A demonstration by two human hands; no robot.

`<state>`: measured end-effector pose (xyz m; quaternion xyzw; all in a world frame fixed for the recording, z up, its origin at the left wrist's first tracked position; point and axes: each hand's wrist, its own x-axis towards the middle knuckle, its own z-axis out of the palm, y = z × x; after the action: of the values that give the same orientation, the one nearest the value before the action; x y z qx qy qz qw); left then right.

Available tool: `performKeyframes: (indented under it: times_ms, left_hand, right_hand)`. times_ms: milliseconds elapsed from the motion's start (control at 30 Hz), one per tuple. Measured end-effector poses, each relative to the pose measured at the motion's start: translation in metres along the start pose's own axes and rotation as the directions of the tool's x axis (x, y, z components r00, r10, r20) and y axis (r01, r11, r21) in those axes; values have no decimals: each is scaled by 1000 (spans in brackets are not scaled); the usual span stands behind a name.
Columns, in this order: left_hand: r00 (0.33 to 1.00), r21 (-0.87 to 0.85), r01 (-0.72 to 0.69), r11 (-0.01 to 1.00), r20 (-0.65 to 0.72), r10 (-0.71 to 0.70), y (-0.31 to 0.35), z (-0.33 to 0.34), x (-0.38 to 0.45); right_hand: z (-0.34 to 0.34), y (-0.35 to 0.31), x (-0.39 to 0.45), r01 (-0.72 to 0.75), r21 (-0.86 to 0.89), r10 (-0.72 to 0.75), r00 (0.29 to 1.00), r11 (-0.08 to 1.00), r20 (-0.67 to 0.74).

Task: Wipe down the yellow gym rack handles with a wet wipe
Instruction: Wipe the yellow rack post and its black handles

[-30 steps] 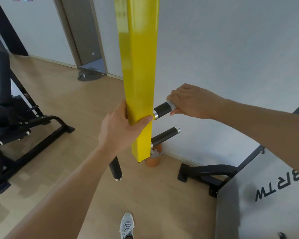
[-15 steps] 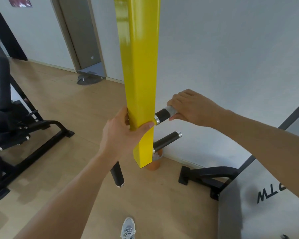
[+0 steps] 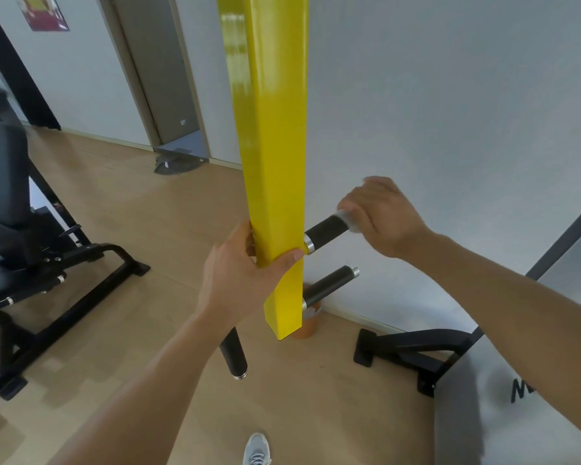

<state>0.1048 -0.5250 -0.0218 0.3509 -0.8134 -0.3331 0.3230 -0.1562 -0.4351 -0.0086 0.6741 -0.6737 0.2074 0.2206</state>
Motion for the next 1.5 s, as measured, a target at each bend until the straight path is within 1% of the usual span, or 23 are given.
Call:
performKeyframes:
  times_ms: [67, 100, 133, 267, 367, 400, 433, 500, 567, 633, 767, 833, 900, 967, 1000, 1067, 1133, 1200, 1233, 1267, 1367, 1400, 1500]
  left_hand:
    - [1000, 16, -2, 1000, 4, 2, 0, 0, 0]
    - [1000, 25, -5, 1000, 1, 5, 0, 0, 0]
    - [1000, 30, -7, 1000, -3, 7, -1, 0, 0]
    - [1000, 17, -8, 1000, -22, 8, -1, 0, 0]
    - [1000, 3, -5, 1000, -10, 5, 0, 1, -1]
    - [1000, 1, -1, 1000, -5, 1, 0, 0, -2]
    - [1000, 3, 1, 1000, -1, -1, 0, 0, -2]
    - [1000, 3, 0, 1000, 11, 0, 0, -1, -3]
    - [1000, -6, -4, 1000, 16, 4, 1, -1, -4]
    - [1000, 0, -6, 1000, 8, 6, 2, 0, -4]
    - [999, -6, -8, 1000, -35, 8, 2, 1, -5]
    - [999, -7, -5, 1000, -44, 4, 1, 1, -6]
    - [999, -5, -1, 1000, -44, 1, 2, -1, -6]
    - [999, 1, 3, 1000, -36, -3, 2, -2, -6]
    - [1000, 6, 4, 1000, -31, -4, 2, -2, -6]
    - [1000, 17, 0, 1000, -20, 0, 2, -1, -5]
    - [1000, 22, -3, 1000, -17, 3, 2, 0, -4]
    - [1000, 12, -3, 1000, -21, 3, 1, 1, -4]
    - [1000, 2, -2, 1000, -25, 2, 0, 1, -3]
    - [1000, -9, -1, 1000, -29, 1, 0, 0, -3]
    - [999, -19, -9, 1000, -31, 8, -1, -2, -1]
    - [999, -16, -10, 1000, -30, 10, -2, -2, -1]
    - [999, -7, -6, 1000, -32, 6, -4, -3, 2]
  right_hand:
    - [8, -3, -1, -180, -67, 171, 977, 981, -131]
    - [16, -11, -2, -212, -76, 195, 963, 974, -185]
    - [24, -23, -3, -201, -69, 180, 955, 977, -235]
    - [52, -77, -5, 16, -2, -16, 941, 1000, -339]
    - [51, -66, -5, 146, -78, -163, 932, 986, -325]
    - [48, -55, -4, 159, -89, -179, 933, 983, -313]
    - [42, -42, -3, 134, -88, -155, 938, 987, -310]
    - [31, -23, -1, 13, -87, -41, 945, 996, -325]
    - [29, -22, -4, -107, -89, 70, 934, 990, -350]
    - [33, -38, -8, -171, -15, 155, 925, 985, -348]
    - [48, -95, -17, -136, 211, 198, 931, 968, -306]
    - [44, -106, -21, -112, 327, 215, 929, 939, -302]
    - [36, -98, -24, -44, 324, 141, 949, 945, -283]
    - [31, -75, -25, -19, 203, 73, 963, 979, -260]
    - [29, -64, -25, -69, 138, 103, 961, 988, -255]
    - [26, -55, -25, -256, 56, 261, 925, 965, -276]
    - [25, -64, -27, -427, 73, 427, 847, 901, -317]
    - [29, -84, -29, -497, 161, 521, 782, 853, -344]
    - [32, -95, -30, -477, 204, 518, 781, 855, -349]
    - [36, -104, -31, -424, 221, 477, 809, 878, -343]
    - [41, -116, -40, -192, 195, 238, 938, 962, -253]
    - [39, -112, -42, -145, 192, 188, 956, 971, -225]
    - [31, -84, -46, -100, 118, 118, 982, 988, -149]
